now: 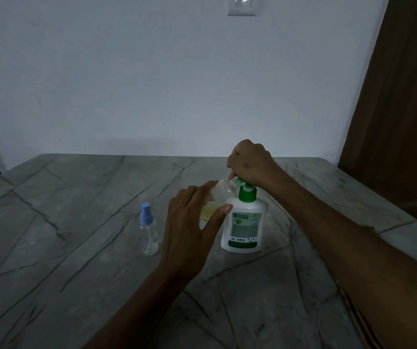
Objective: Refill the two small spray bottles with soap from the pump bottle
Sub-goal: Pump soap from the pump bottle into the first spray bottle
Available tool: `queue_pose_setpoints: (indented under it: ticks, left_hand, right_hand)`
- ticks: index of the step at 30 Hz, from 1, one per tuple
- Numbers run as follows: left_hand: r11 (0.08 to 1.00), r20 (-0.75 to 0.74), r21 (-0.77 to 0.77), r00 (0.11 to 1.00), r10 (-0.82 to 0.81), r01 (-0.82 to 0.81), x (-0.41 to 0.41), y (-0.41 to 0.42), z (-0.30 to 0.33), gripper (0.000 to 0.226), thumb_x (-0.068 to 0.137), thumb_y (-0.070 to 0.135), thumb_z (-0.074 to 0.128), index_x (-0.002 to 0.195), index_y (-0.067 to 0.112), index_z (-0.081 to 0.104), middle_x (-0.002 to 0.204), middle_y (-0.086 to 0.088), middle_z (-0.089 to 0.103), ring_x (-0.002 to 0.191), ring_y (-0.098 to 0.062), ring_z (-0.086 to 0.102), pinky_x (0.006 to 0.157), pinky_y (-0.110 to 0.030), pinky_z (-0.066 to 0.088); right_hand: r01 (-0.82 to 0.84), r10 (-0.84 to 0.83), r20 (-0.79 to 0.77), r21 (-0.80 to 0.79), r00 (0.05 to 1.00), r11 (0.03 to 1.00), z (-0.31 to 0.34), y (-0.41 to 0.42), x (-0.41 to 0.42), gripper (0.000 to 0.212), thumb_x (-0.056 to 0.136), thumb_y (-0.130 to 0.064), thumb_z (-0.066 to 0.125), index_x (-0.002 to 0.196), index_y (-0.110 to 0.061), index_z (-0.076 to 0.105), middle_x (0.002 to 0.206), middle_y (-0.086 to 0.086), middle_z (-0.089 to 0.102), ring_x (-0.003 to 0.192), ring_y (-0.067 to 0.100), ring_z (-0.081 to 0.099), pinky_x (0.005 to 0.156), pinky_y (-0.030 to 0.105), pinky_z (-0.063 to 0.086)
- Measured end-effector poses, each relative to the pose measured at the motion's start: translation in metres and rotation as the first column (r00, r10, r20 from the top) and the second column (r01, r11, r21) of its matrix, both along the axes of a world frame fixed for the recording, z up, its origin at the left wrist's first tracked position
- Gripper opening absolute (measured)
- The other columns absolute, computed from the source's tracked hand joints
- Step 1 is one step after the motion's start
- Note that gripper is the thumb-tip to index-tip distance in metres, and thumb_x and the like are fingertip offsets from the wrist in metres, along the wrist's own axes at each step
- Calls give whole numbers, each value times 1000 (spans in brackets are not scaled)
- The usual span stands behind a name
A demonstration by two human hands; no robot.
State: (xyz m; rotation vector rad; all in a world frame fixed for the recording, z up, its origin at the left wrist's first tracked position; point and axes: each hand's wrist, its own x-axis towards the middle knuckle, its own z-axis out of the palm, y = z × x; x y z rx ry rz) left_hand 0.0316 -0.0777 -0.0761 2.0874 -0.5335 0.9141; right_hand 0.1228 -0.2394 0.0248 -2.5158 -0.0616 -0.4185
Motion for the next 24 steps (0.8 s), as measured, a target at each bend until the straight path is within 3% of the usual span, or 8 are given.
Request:
queue_pose_setpoints:
  ticks: [8, 13, 18, 24]
  left_hand:
    - [999, 21, -36, 1000, -11, 12, -3, -2, 3, 47, 95, 54, 54, 131, 25, 57, 112, 11, 59, 99, -10, 57, 83, -33, 53]
    - [1000, -6, -11, 1000, -5, 5, -1, -2, 1, 46, 96, 55, 52, 132, 26, 56, 111, 13, 57, 99, -7, 55, 85, -29, 49]
    - [1000, 12, -11, 1000, -4, 4, -2, 0, 2, 46, 96, 55, 53, 133, 27, 56, 111, 15, 55, 100, -9, 55, 84, -34, 52]
    - [1000, 29, -15, 1000, 1, 0, -1, -1, 2, 45, 97, 51, 56, 133, 25, 56, 112, 15, 54, 101, -8, 54, 85, -34, 52]
  right_hand:
    - [-17, 18, 42, -23, 999, 1000, 7, 1, -8, 41, 83, -38, 39, 92, -9, 66, 83, 10, 74, 77, 30, 73, 80, 49, 63]
    - [0, -1, 2, 54, 1000, 999, 1, 1, -6, 40, 84, -37, 42, 93, -7, 67, 86, 12, 75, 81, 31, 73, 85, 50, 61]
    - [-6, 6, 28, -2, 1000, 1000, 6, 2, -12, 29, 87, -37, 38, 74, -13, 48, 82, 13, 73, 78, 33, 72, 80, 52, 62]
    - [-6, 4, 32, 76, 999, 997, 3, 1, -6, 34, 90, -33, 45, 91, -4, 63, 85, 14, 75, 82, 32, 73, 86, 50, 60]
